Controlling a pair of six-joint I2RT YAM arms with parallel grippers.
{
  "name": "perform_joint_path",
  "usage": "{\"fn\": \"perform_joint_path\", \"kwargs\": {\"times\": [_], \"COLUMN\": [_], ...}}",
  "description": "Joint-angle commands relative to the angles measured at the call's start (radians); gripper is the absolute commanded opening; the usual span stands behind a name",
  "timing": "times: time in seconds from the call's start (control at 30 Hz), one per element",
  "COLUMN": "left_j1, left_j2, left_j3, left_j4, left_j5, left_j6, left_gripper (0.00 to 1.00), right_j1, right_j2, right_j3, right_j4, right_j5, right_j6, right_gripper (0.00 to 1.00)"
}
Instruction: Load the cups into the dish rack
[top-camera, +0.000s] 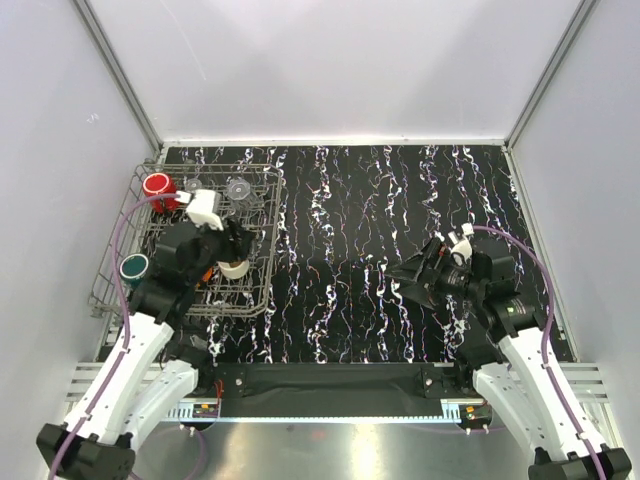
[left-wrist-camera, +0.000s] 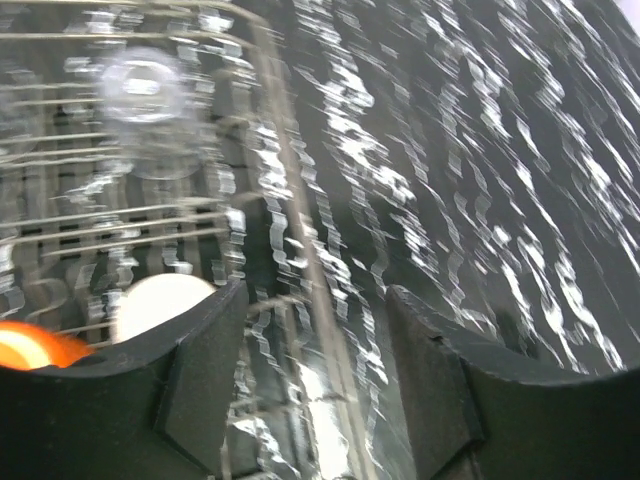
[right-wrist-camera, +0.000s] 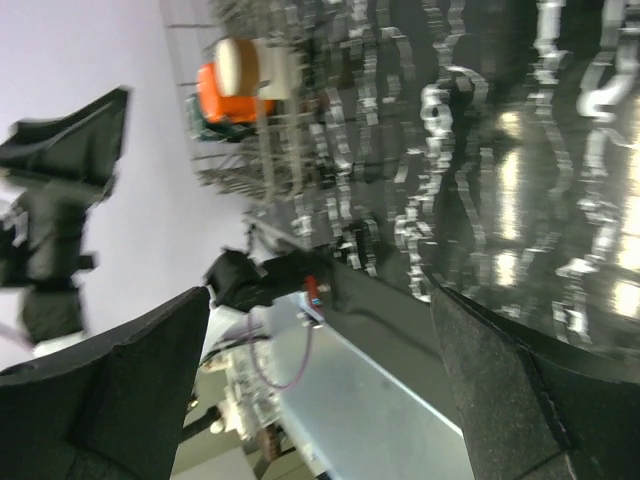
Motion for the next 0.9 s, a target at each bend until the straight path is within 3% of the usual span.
{"fn": "perform_joint_path", "kwargs": {"times": [0.0,0.13,0.3,0.6,0.77,0.87], "left_j1": [-0.12,-0.222,-0.229,-0.229,-0.229,-0.229], "left_j2": [-0.02,-0.037,-0.145,-0.379,-0.549,-0.647], "left_j3": [0.014,0.014,-0.025,-0.196,-0.281,-0.305], "left_j4": [-0.015,-0.055,-0.059,0.071,0.06,0.065], "left_j5": [-0.056,-0.099,-0.048,0.094,0.107,0.136], "left_j6": [0.043,-0.009,-0.243,-0.629,-0.697,-0.71], "left_gripper": [0.65,0.71,0.76,0.79,0.82,0.85], "right_j1": [0.002,0.001,0.002,0.002,0.002,0.001], "right_j2": [0.02,0.067,0.115,0.02,-0.078,-0.115], "right_j3": [0.058,0.103,0.129,0.062,0.0,-0.043], "right_j4": [-0.128,-0.236,-0.313,-0.233,-0.169,-0.088], "right_j5": [0.146,0.26,0.401,0.378,0.389,0.305], "right_j6": [-0.146,-0.272,-0.315,-0.239,-0.177,-0.165], "right_gripper": [1.0,1.0,1.0,1.0,1.0,1.0]}}
